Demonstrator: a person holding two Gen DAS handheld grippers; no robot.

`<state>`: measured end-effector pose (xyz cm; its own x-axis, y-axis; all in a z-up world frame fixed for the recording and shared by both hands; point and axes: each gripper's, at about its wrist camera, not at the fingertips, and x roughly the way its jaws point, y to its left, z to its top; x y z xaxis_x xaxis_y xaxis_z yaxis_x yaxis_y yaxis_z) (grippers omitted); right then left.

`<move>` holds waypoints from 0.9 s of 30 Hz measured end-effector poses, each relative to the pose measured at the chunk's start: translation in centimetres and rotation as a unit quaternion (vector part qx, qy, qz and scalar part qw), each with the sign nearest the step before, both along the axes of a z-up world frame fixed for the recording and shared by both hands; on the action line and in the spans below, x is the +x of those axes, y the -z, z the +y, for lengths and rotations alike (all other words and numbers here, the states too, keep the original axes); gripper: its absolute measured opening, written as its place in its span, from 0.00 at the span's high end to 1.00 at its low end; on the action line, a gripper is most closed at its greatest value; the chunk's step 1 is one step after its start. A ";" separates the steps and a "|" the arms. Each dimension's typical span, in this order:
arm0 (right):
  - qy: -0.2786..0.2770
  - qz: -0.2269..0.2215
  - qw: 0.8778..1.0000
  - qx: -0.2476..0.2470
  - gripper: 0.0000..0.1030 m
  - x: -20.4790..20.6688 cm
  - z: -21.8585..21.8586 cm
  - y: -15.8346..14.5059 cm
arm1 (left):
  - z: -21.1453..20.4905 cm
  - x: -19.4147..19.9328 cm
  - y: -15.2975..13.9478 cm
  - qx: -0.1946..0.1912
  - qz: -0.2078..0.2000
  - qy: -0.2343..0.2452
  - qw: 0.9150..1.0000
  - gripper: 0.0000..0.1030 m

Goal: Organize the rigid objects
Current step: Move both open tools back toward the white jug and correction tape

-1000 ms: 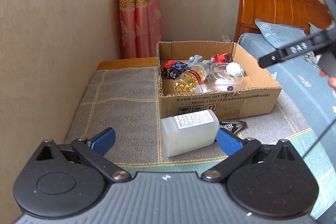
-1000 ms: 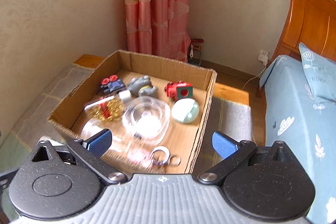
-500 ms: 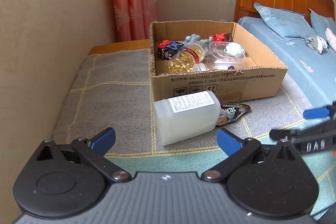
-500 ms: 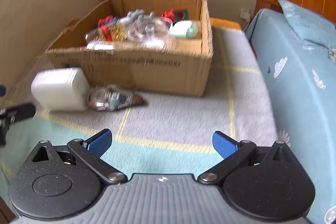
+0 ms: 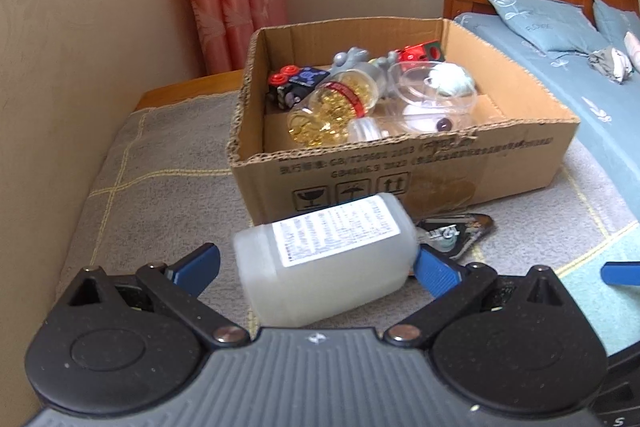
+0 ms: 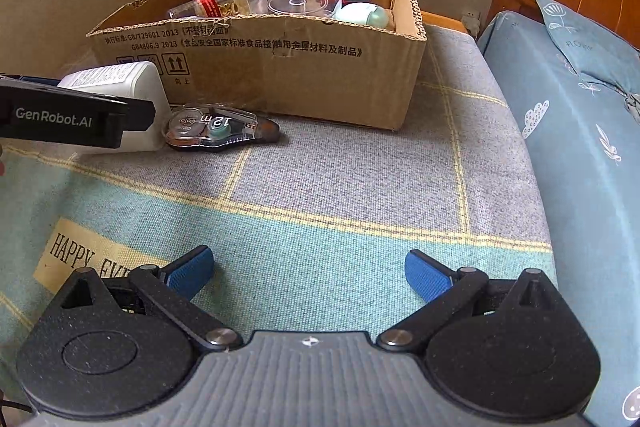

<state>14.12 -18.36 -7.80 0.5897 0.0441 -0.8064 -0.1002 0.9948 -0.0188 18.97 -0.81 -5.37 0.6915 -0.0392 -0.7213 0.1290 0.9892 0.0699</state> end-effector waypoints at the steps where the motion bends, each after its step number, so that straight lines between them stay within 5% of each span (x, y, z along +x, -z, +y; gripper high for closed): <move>1: -0.001 -0.001 1.000 0.001 0.00 0.0 0.0 0.0 | 0.3 -0.1 0.0 -0.003 0.000 -0.001 1.000 0.01; 10: -0.021 -0.008 1.000 0.002 0.00 0.9 1.4 0.1 | 4.0 -0.7 -0.1 0.005 -0.002 -0.046 0.999 0.01; 27: -0.031 -0.068 0.997 0.009 0.00 5.6 6.4 0.8 | 6.1 -3.7 -4.0 -0.044 -0.058 -0.020 0.997 0.01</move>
<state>19.69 -11.94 -8.65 0.6894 0.0975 -0.7178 -0.1584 0.9872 -0.0181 15.26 5.26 -1.35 0.7718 -0.0690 -0.6321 0.0848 0.9964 -0.0054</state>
